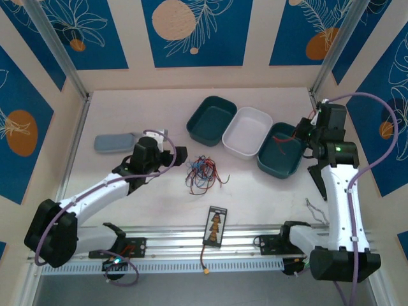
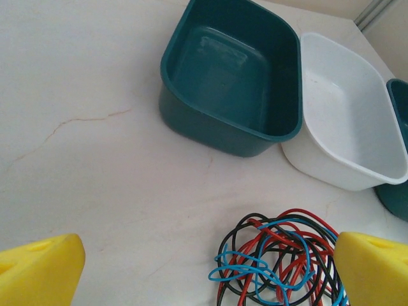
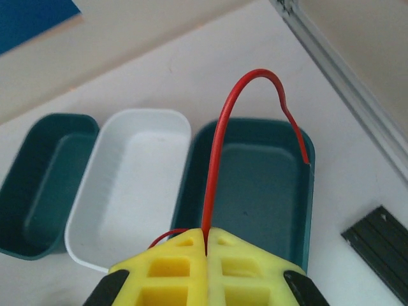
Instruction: Untangle the cables
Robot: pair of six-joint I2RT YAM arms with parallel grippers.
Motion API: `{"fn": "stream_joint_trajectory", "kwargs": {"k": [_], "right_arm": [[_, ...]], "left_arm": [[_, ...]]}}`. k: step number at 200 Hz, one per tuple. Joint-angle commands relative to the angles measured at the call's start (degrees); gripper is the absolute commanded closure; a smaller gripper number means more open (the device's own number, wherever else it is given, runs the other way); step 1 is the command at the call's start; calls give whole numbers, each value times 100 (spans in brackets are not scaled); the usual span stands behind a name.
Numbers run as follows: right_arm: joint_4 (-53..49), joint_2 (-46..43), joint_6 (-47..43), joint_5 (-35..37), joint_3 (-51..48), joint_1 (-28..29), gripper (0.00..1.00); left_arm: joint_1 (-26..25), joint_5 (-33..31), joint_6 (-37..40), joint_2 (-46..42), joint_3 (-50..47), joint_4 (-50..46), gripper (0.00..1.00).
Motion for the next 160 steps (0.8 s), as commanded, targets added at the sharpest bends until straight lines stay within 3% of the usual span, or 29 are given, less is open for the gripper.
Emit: {"fn": "stream_joint_trajectory", "kwargs": {"k": [1, 160], "right_arm": [[189, 69, -19, -491, -232, -109, 100], [189, 1877, -128, -605, -970, -323, 100]], "left_arm": [[28, 194, -65, 63, 199, 185, 0], [27, 71, -141, -104, -72, 168, 0]]}}
